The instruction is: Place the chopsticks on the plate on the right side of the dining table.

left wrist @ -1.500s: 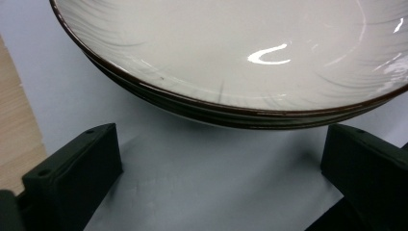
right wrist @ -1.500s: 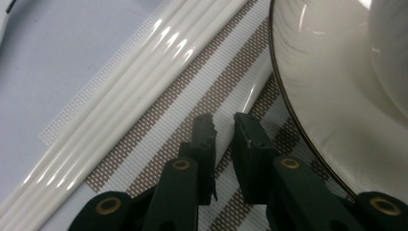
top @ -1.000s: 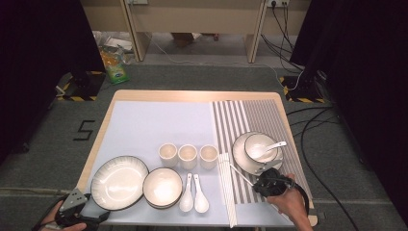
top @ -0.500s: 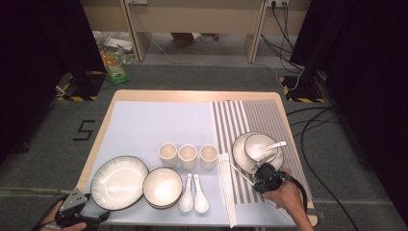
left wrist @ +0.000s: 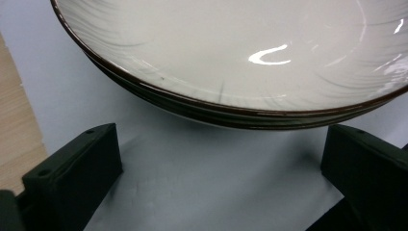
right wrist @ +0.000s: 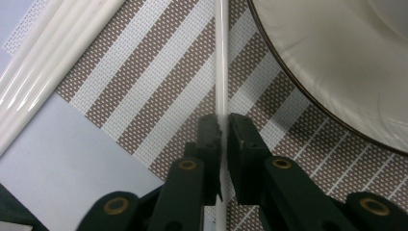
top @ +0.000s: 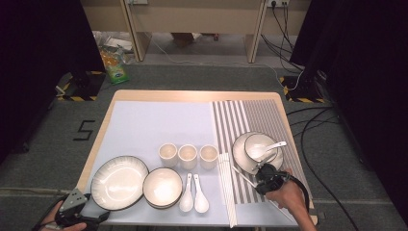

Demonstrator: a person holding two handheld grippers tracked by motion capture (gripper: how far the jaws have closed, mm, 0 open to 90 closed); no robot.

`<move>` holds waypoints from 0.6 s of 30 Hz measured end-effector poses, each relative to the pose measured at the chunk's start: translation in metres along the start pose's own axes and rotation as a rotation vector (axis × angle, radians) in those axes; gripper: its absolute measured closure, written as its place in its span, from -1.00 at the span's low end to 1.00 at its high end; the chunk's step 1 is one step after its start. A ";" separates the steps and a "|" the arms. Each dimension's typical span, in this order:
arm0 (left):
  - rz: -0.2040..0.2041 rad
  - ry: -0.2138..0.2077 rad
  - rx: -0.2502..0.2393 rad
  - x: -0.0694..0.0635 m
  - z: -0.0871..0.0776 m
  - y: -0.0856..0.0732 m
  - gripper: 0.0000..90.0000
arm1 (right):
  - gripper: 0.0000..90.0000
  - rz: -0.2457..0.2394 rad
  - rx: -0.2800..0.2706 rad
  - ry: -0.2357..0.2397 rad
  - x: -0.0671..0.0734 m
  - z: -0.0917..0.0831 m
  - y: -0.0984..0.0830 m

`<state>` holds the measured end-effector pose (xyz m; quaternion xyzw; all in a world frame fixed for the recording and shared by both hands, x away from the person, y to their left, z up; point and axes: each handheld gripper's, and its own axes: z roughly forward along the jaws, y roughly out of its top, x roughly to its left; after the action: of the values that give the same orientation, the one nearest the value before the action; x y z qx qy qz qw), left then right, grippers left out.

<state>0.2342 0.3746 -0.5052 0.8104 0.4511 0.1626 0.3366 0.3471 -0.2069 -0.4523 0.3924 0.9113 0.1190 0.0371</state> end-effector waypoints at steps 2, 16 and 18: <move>0.003 -0.002 0.002 0.000 0.000 0.000 -1.00 | 0.74 -0.006 0.011 -0.004 0.002 0.001 0.003; 0.000 0.001 -0.001 0.000 0.000 0.000 -1.00 | 0.40 0.013 -0.031 0.026 0.007 -0.005 0.004; 0.003 -0.003 0.002 0.000 0.000 0.000 -1.00 | 0.48 -0.005 -0.016 0.005 0.007 -0.006 0.006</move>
<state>0.2341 0.3751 -0.5050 0.8115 0.4498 0.1615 0.3363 0.3456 -0.1990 -0.4453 0.3897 0.9113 0.1274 0.0382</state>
